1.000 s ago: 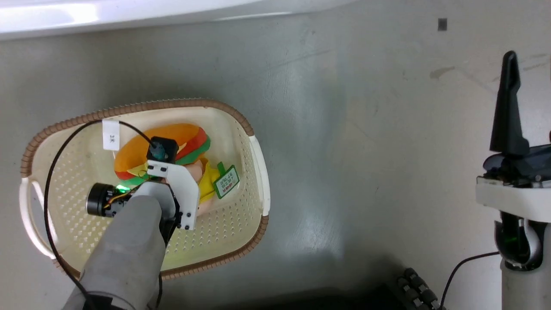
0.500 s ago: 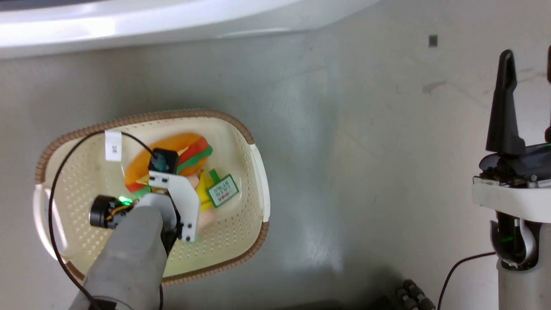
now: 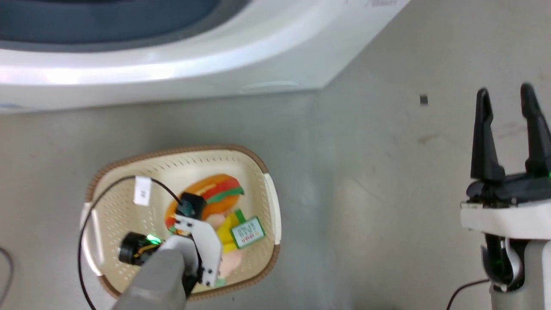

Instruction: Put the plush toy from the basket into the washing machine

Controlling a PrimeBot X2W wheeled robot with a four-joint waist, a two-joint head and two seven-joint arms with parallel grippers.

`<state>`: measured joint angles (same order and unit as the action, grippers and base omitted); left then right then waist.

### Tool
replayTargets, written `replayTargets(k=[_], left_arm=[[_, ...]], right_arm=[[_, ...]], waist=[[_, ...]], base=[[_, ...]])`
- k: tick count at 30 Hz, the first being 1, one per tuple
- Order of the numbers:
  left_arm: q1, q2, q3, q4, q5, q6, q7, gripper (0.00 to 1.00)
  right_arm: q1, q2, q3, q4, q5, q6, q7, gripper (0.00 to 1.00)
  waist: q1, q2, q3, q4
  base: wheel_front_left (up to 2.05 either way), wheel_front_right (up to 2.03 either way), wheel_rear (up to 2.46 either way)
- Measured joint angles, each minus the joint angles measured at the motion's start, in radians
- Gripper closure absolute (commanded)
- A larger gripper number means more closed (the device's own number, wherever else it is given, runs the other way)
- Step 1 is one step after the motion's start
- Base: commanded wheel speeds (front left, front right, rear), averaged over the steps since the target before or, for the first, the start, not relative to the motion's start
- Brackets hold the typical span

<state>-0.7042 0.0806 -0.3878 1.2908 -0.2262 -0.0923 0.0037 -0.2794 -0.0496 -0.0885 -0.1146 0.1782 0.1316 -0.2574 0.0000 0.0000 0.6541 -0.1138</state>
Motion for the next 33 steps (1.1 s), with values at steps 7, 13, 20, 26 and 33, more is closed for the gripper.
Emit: replayTargets(k=[7,13,20,26,33], left_arm=[[0.069,-0.021,-0.037,0.0,-0.016,-0.018,-0.082,1.0],[0.115,-0.028,-0.06,0.001,-0.018,-0.024,-0.161,1.0],[0.137,-0.03,-0.09,-0.037,-0.023,-0.016,-0.241,1.0],[0.165,-0.03,-0.098,-0.121,-0.031,0.013,-0.255,1.0],[0.212,-0.025,-0.079,-0.306,-0.026,0.051,-0.26,1.0]], right_arm=[[0.066,0.0,0.004,0.031,-0.02,0.0,0.0,0.0],[0.104,0.0,0.004,0.043,-0.02,0.0,0.0,0.0],[0.149,0.0,0.001,0.055,-0.025,0.0,0.0,0.0],[0.171,0.0,0.004,0.061,-0.028,0.0,0.0,0.0],[0.198,0.0,0.003,0.062,-0.028,0.0,0.0,0.0]], waist=[[-0.0001,0.0,-0.146,0.058],[-0.0001,0.0,-0.237,0.093],[-0.0001,0.0001,-0.319,0.133],[-0.0002,0.0,-0.379,0.151],[-0.0002,0.0,-0.424,0.16]], base=[[0.0,0.0,0.0],[0.0,0.0,0.0],[0.0,0.0,0.0],[0.0,0.0,0.0],[0.0,0.0,0.0]])
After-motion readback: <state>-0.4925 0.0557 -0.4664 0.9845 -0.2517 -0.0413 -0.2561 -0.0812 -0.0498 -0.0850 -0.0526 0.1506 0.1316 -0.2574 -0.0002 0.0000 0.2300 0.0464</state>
